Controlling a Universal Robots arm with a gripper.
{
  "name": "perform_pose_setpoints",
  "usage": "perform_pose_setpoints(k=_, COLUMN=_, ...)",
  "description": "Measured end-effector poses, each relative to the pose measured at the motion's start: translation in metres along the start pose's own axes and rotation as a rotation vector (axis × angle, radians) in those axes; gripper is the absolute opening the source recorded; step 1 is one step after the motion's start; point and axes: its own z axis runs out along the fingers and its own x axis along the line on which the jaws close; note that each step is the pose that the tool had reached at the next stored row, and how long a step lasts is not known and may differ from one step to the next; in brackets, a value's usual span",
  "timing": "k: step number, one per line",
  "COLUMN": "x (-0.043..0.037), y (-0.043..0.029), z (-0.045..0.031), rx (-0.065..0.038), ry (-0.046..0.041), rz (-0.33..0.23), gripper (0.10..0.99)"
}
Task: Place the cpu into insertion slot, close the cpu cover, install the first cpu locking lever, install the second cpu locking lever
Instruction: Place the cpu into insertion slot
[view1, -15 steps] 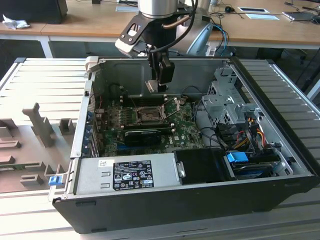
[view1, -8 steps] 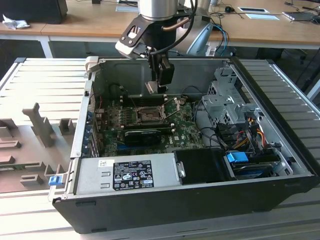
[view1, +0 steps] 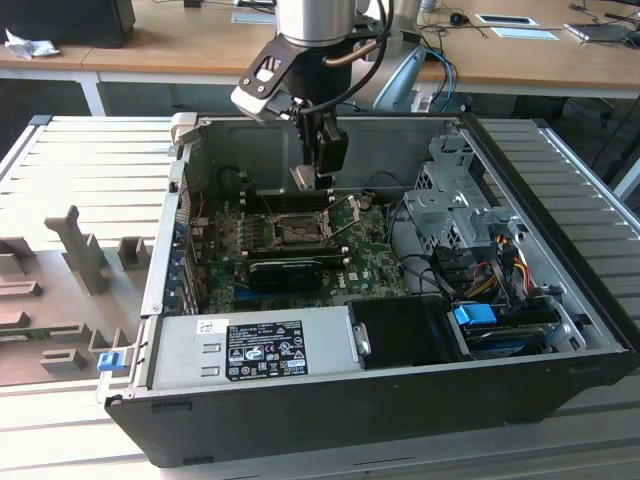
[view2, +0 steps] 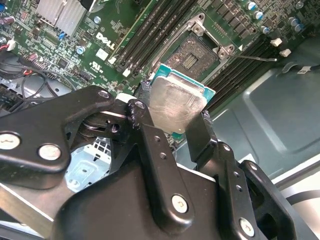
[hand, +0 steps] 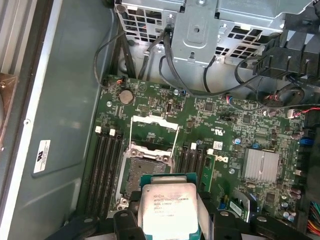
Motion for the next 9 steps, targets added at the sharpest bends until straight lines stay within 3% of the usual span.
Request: perform_pose_setpoints(k=9, x=-0.0001, y=-0.0003, z=0.0033, rx=0.000, ry=-0.0001, rz=0.000, gripper=0.529)
